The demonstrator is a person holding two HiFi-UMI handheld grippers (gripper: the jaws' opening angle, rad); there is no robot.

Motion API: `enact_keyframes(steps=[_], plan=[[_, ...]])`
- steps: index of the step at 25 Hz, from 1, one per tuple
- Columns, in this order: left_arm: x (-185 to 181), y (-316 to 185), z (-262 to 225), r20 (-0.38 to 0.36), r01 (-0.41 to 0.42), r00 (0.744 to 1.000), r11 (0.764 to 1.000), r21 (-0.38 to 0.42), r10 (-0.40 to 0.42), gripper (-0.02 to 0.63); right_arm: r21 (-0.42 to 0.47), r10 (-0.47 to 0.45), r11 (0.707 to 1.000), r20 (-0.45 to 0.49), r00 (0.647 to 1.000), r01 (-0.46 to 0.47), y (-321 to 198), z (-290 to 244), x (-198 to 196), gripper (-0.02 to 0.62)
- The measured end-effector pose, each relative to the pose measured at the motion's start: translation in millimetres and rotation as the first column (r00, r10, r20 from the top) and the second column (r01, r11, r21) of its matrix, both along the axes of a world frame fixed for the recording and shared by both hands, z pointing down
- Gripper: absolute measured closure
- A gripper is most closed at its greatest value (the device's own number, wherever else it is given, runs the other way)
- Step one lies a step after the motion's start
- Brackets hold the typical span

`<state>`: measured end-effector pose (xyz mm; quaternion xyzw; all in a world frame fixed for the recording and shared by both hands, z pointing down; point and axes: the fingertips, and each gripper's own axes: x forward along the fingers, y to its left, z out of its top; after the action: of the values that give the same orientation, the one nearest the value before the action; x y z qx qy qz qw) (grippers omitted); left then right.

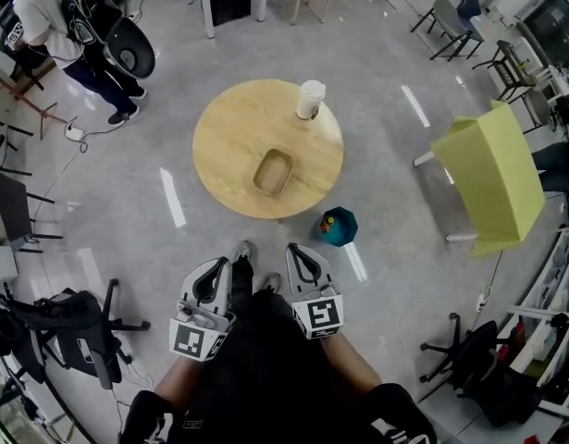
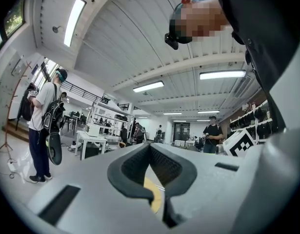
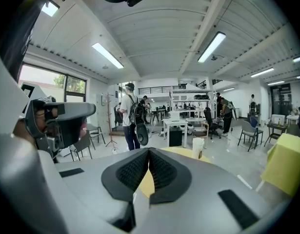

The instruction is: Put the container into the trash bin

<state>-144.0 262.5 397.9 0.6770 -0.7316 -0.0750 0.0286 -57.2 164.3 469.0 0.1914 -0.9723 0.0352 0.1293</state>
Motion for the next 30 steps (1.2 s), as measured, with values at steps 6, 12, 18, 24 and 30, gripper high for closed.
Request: enact_keyframes(steps=[6,12,18,24,30], plan=[[-32,-43,12,-0.014,-0.035,0.999,0.999,0.010,0.036,0.597,0.005,-0.011,1.000,-0.060,0.998,0.011,-30,25,-34,0.571],[-66,-92,8,-0.026,-0.078,0.997,0.997,0.011,0.078,0.598,-0.023,-0.026,0.999,-0.158,0.987,0.022,-62,52,-71,0.569],[-87,-127,19,-0.035,-0.115,0.993,0.993,-0.012,0.114,0.597,-0.051,-0.073,0.997,-0.320,0.945,0.060,-88,112,-100,0.569],[-118,-150,36,-0.072,-0.100,0.993,0.995,-0.026,0.098,0.597,-0.137,-0.171,0.983,-0.474,0.864,0.120,-99,188,-130,0.566],[-133,-169,53,-0.055,-0.139,0.989,0.987,-0.083,0.135,0.597,-0.172,-0.248,0.969,-0.623,0.742,0.180,-107,257,-143,0.557]])
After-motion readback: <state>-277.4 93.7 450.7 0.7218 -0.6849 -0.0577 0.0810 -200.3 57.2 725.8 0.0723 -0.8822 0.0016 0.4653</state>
